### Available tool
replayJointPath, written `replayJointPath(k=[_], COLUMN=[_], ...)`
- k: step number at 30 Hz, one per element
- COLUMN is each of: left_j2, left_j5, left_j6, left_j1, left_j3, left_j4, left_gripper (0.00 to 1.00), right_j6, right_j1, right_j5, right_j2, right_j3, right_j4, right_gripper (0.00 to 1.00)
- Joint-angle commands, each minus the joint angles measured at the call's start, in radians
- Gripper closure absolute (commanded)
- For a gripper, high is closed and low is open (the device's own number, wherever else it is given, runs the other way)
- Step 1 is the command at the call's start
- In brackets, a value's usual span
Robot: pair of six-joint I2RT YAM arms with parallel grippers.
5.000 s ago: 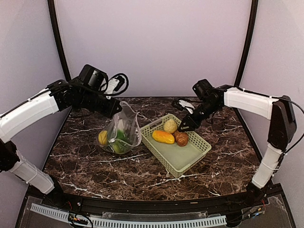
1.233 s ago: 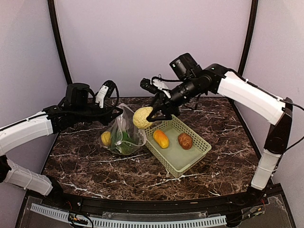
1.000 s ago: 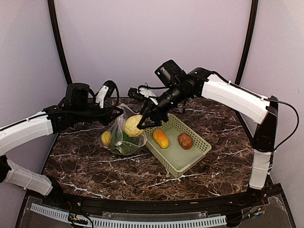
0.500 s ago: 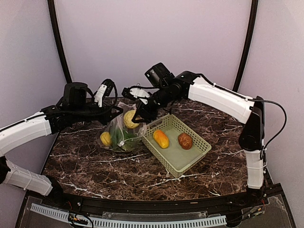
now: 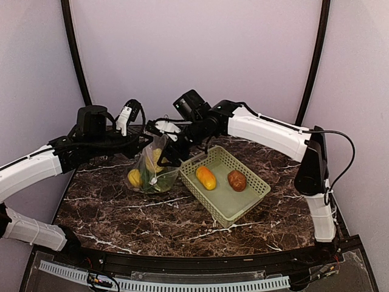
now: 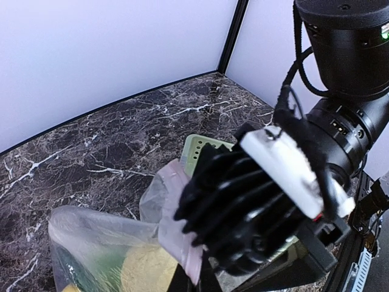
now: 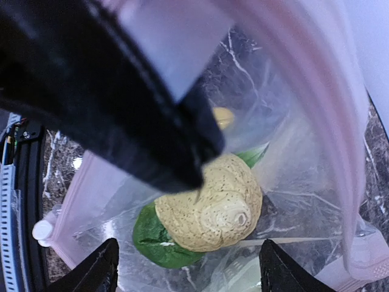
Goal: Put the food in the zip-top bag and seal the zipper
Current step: Place the fake vegetable in the zipper food storage bag.
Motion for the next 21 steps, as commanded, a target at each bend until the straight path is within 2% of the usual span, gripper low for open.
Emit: replayJointPath(k=[1,5,9,12,17,19,21], left_j2=[-0.029,-0.025,-0.019,-0.011,-0.001,-0.002,-0.001], left_j5=[-0.03,-0.02,0.005,0.035,0.049,0.049,0.048], left_j6=[-0.001,-0.007,-0.006,-0.006,-0.005,-0.004,-0.002], left_j1=[0.006,0.013,0.017,0.018,0.017,0.017,0.017], left_j3=[-0.003,0.0,0.003,0.008,0.014,0.016,0.018], left_j4=[0.013,0.01,0.009,0.006,-0.005,-0.007,-0.01], left_gripper=[0.99,0.99,0.99,0.99,0.99,0.99,0.99], right_j6=[-0.053,-0.243,-0.366,-0.39,-0.411,-0.407,-0.395], right_j1=[0.004,0.019,0.053,0.065,0.089,0.1,0.106], right_j5=[-0.118,-0.218,-0.133,-0.095,-0.034,0.033,0.1], right_j2=[-0.1,-0.143,-0.155,-0.136,-0.09,-0.066,-0.043], right_j3=[-0.04,-0.099,-0.149,-0.143,-0.135,-0.133,-0.12], right_j4=[-0.016,-0.119,-0.162,-0.163,-0.158,-0.15,-0.148], right_gripper=[0.21,0.26,0.35,0.41,0.44,0.5,0.61])
